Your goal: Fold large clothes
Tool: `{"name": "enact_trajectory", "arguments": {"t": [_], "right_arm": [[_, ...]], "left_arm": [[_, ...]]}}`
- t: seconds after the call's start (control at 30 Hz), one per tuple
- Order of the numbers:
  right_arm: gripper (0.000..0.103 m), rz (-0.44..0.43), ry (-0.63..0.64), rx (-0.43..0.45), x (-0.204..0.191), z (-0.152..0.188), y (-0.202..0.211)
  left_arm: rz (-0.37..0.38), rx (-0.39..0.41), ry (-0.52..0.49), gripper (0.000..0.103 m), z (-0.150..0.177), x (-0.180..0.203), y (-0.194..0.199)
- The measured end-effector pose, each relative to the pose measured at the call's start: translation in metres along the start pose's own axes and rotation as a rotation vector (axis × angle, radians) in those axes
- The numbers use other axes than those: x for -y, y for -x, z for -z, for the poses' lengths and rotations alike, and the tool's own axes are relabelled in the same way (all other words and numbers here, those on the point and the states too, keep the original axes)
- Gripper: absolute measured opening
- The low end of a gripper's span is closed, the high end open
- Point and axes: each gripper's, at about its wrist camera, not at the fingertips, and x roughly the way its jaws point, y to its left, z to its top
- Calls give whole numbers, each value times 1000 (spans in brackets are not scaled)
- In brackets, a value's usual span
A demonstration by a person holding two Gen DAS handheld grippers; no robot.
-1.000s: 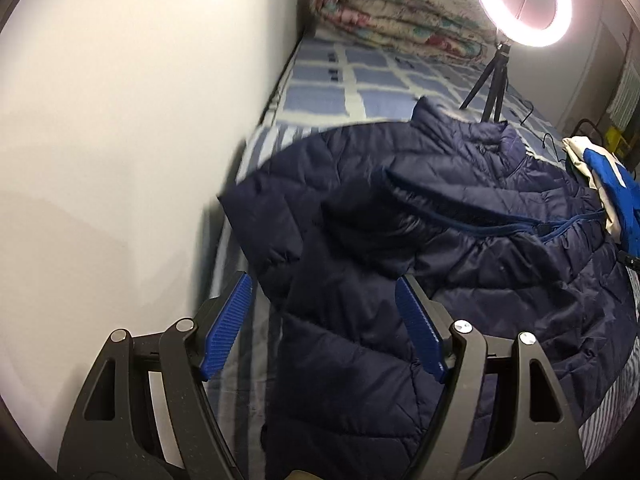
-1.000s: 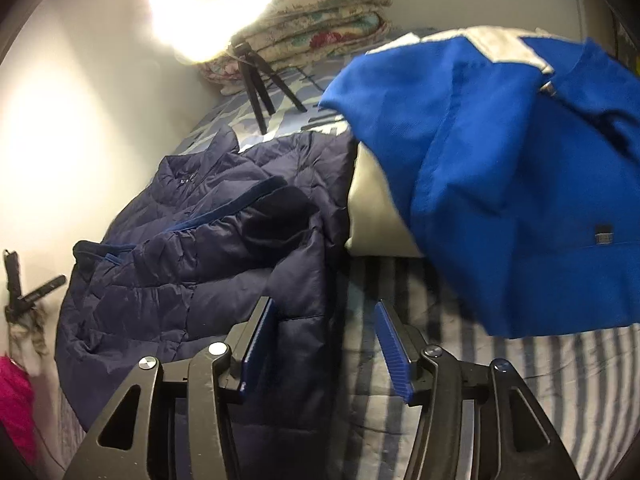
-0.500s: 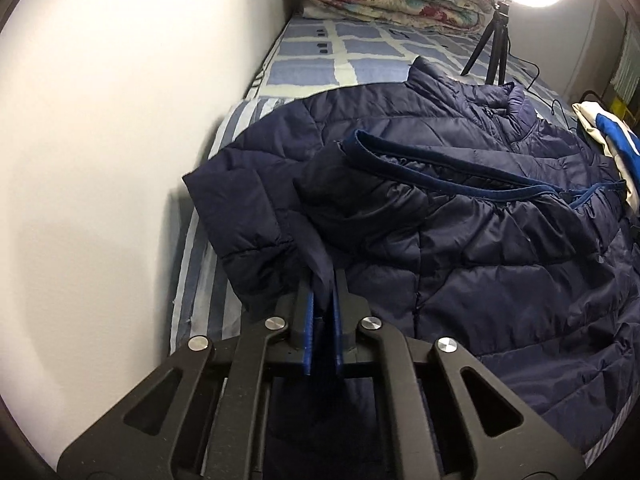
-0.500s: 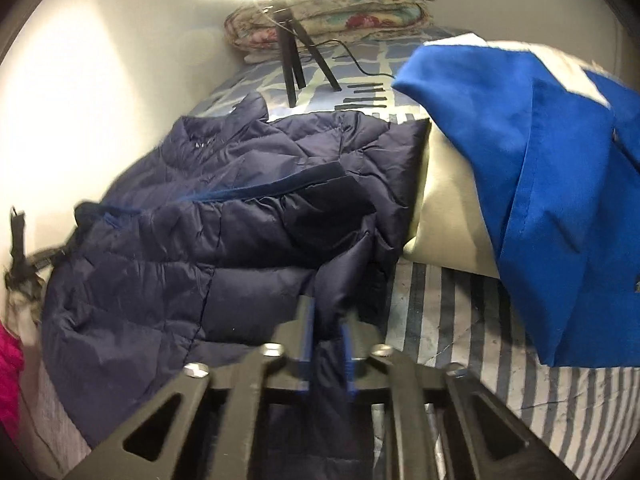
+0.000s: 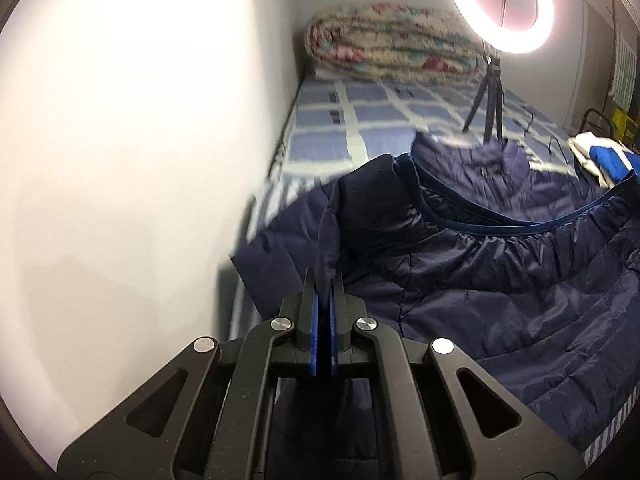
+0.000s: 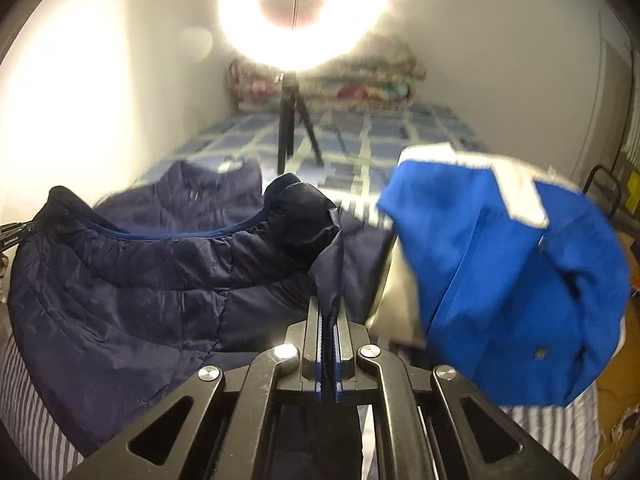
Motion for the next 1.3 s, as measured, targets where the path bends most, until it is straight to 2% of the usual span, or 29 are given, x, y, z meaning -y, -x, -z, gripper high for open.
{"name": "enact_trajectory", "arguments": {"t": [0.1, 0.33, 0.57, 0.73, 0.97, 1.13, 1.2, 1.27, 1.3], "right_arm": [[1, 41, 22, 33, -7, -16, -6], [1, 144, 50, 63, -16, -56, -46], [1, 244, 95, 38, -17, -82, -98], [1, 292, 134, -8, -15, -86, -135], [1, 329, 176, -71, -12, -84, -171], [3, 328, 190, -144, -13, -78, -189], [19, 320, 198, -151, -13, -81, -186], [26, 295, 188, -138, -12, -84, -176], [28, 269, 155, -118, -9, -87, -164]], "left_arm": [[-6, 19, 17, 2, -16, -4, -4], [-55, 39, 7, 2, -56, -7, -41], [-99, 25, 2, 2, -85, -8, -93], [-119, 1, -37, 2, -92, -1, -135], [-126, -46, -30, 2, -86, -5, -180], [-154, -103, -68, 12, -76, 10, -200], [-161, -99, -86, 28, -77, 13, -195], [-162, -61, -71, 38, -84, 13, -177], [-150, -30, -55, 38, -89, 14, -163]]}}
